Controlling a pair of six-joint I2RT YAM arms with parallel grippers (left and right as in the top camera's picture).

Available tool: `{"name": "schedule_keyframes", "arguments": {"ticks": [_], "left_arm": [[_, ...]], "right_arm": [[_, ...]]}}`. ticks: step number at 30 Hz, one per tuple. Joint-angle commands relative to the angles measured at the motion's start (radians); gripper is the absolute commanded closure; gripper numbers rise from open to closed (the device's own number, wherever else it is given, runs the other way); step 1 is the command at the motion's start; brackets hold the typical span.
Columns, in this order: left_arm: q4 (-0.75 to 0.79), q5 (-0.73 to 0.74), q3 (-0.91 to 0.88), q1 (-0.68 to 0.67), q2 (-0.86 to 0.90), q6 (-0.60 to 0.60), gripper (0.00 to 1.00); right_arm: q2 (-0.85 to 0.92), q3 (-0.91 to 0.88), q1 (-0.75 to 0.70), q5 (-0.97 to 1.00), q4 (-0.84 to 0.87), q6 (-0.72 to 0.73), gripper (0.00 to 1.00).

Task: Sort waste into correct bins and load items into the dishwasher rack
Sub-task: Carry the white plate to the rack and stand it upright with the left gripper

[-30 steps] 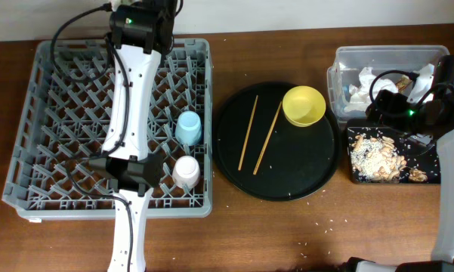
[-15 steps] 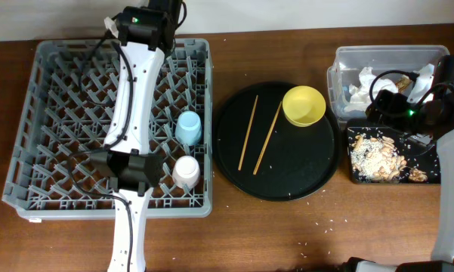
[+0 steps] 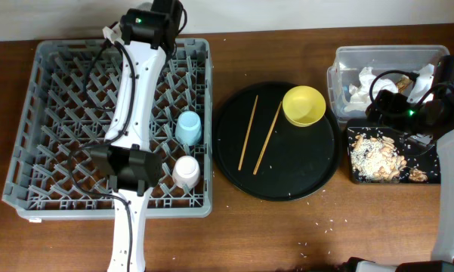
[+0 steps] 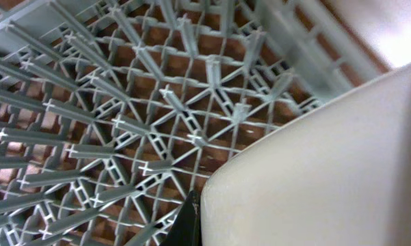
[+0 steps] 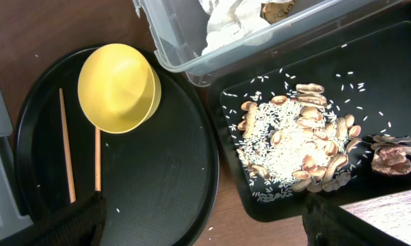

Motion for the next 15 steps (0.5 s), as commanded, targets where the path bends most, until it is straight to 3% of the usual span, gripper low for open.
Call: {"name": "schedule_keyframes", "arguments": {"ticks": [1, 8, 10, 13, 15], "left_arm": [[0.008, -0.034, -0.063, 0.007, -0.009, -0.022, 1.0], [0.032, -0.032, -0.15, 0.007, -0.009, -0.021, 0.99], [0.032, -0.027, -0.168, 0.006, -0.009, -0.021, 0.8], [0.019, -0.005, -0.179, 0.006, -0.009, -0.02, 0.38], [0.008, -0.006, -0.179, 0.008, -0.009, -0.016, 0.31]], "right_arm": [[0.002, -0.001, -0.004, 0.009, 0.001, -0.009, 0.07], [0.002, -0.001, -0.004, 0.009, 0.004, -0.009, 0.07], [0.002, -0.001, -0.004, 0.009, 0.005, -0.009, 0.08], [0.002, -0.001, -0.004, 0.009, 0.006, -0.009, 0.07], [0.002, -0.001, -0.004, 0.008, 0.008, -0.009, 0.08]]}}
